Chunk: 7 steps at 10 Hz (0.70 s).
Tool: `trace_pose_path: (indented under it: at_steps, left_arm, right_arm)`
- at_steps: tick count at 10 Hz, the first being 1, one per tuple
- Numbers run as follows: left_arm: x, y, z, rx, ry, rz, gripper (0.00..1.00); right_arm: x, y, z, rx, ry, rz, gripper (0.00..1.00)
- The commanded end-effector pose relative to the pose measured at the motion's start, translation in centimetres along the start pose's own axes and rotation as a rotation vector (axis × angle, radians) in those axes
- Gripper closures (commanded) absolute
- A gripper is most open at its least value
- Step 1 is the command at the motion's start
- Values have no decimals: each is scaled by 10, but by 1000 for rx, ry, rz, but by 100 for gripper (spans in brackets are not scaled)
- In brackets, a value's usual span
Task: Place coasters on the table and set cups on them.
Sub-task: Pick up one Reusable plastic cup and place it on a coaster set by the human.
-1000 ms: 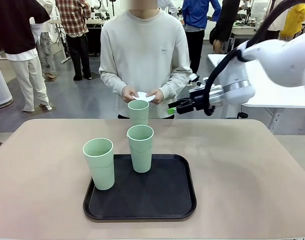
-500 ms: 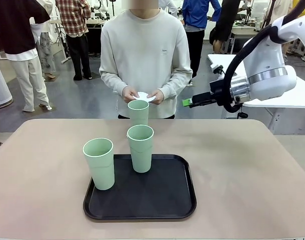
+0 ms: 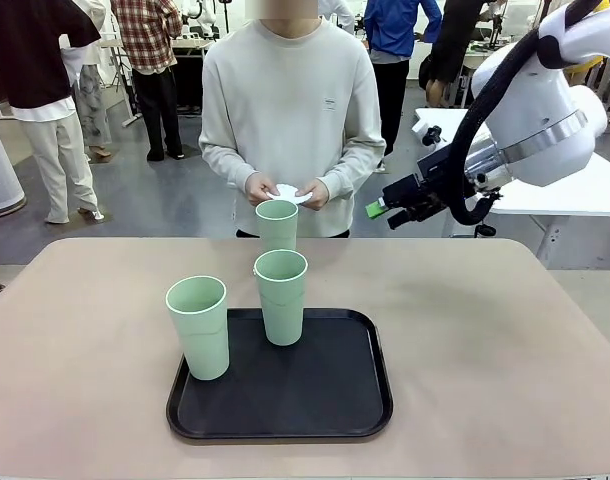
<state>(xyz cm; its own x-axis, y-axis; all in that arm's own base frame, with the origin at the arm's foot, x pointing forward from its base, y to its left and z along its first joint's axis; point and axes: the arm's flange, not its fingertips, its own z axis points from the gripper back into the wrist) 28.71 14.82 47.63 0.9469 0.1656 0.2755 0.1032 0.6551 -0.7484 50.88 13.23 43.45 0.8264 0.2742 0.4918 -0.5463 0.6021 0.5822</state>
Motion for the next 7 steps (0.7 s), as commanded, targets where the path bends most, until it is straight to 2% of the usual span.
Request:
trace_pose_path:
  at_steps: [1,3,5,6,7]
  left_arm:
    - [1,0,-1,-13,-13,1,0]
    - [1,0,-1,-13,-13,1,0]
    - [1,0,-1,-13,-13,1,0]
    - [1,0,-1,-13,-13,1,0]
    - [1,0,-1,-13,-13,1,0]
  right_arm:
    - [-7,25,12,-79,101,-122,0]
    - [-12,46,23,-181,181,-221,0]
    - [-22,81,42,-348,277,-342,0]
    - [-30,99,46,-392,355,-391,0]
    - [-37,113,55,-497,355,-461,0]
